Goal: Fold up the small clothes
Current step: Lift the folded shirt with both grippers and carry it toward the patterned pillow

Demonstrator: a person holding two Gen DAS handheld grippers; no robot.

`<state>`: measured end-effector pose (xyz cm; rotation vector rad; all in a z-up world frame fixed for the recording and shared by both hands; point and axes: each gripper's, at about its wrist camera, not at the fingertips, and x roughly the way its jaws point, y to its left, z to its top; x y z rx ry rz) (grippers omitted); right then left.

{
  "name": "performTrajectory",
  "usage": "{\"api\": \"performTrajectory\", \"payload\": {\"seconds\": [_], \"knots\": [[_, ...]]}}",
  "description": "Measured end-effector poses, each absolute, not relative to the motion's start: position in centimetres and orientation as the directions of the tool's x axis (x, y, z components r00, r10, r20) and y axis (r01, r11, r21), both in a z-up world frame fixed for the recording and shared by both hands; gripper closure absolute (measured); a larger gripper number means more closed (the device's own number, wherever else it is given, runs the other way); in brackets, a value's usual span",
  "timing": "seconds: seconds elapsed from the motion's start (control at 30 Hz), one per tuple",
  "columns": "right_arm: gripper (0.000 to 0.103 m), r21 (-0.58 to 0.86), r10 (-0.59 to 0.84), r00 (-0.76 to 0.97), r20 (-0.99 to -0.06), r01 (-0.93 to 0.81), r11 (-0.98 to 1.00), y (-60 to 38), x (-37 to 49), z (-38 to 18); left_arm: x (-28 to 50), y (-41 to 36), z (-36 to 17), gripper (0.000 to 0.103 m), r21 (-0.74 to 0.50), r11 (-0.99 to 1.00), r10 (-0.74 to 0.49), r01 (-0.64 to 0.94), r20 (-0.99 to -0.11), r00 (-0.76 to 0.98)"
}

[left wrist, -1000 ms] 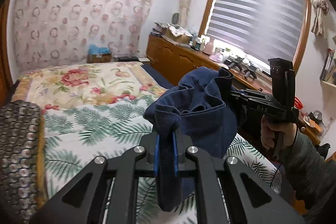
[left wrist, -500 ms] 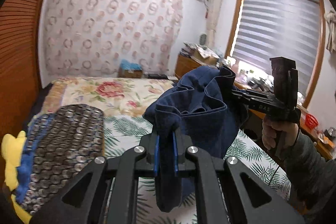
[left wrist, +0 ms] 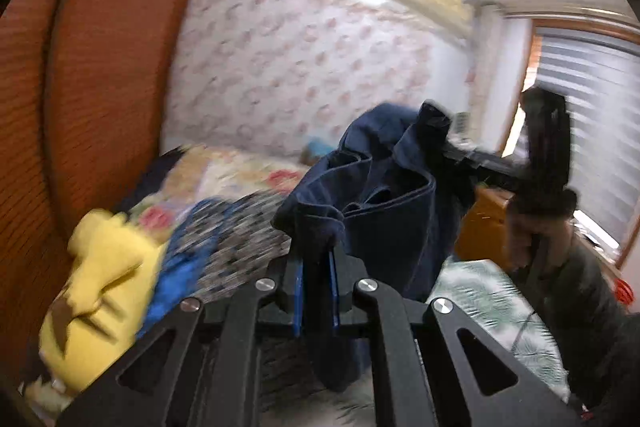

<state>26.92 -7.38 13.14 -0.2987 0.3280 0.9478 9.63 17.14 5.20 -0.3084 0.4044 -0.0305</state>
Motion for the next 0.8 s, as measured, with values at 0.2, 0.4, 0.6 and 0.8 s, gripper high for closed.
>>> {"api": "performTrajectory", "payload": {"seconds": [0.2, 0.4, 0.6, 0.8], "knots": [[0.086, -0.155, 0.712, 0.478, -0.515, -0.869, 0.471, 2.1, 29.1, 9.0, 10.2, 21.5, -1.1, 0.096, -0.353, 0.919, -0.016, -0.176, -0.48, 0.877], [0.087, -0.117, 0.68, 0.435, -0.59, -0.879, 0.462, 7.7, 32.0, 6.0, 9.7, 22.3, -3.7, 0.096, -0.379, 0.898, 0.006, -0.224, -0.499, 0.867], [0.08, -0.151, 0.663, 0.427, -0.615, -0.889, 0.433, 11.7, 32.4, 5.7, 9.0, 22.7, -5.5, 0.096, -0.399, 0.879, 0.006, -0.26, -0.536, 0.844], [0.054, -0.179, 0.655, 0.543, -0.526, -0.823, 0.538, 10.3, 32.5, 7.1, 8.8, 22.7, -5.4, 0.096, -0.397, 0.879, 0.01, -0.264, -0.538, 0.843]]}}
